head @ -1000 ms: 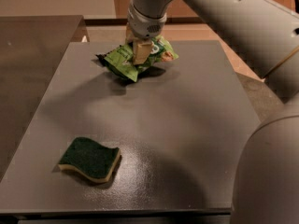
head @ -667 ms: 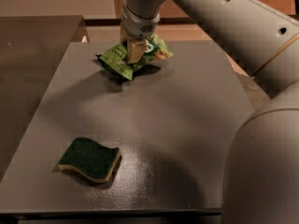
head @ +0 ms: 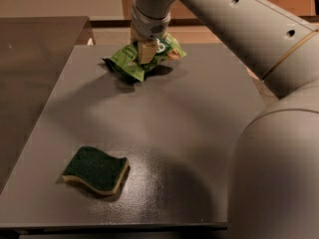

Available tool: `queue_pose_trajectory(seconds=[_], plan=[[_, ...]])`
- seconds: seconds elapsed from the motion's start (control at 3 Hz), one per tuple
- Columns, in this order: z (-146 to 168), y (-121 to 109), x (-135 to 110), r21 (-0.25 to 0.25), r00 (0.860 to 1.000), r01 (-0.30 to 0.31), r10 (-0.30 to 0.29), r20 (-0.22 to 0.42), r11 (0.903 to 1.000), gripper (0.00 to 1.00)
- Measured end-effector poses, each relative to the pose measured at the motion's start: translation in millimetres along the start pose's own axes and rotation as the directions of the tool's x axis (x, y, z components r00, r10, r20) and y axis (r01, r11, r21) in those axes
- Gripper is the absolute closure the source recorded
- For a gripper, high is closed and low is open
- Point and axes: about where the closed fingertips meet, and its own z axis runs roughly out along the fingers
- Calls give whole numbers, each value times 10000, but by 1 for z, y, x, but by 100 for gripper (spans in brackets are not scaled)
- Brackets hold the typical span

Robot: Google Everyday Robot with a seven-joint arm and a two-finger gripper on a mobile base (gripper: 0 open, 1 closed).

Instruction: Move green rice chip bag near rxbar chocolate

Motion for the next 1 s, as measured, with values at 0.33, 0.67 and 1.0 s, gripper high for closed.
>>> queue_pose_trajectory(seconds=[0.33,0.67,1.0], plan=[[2,0,-1,-29,10000,13,-13,12,10000,13],[5,0,-1,-54,10000,23,-23,20,10000,0],[5,0,-1,-55,10000,23,-23,20,10000,0]])
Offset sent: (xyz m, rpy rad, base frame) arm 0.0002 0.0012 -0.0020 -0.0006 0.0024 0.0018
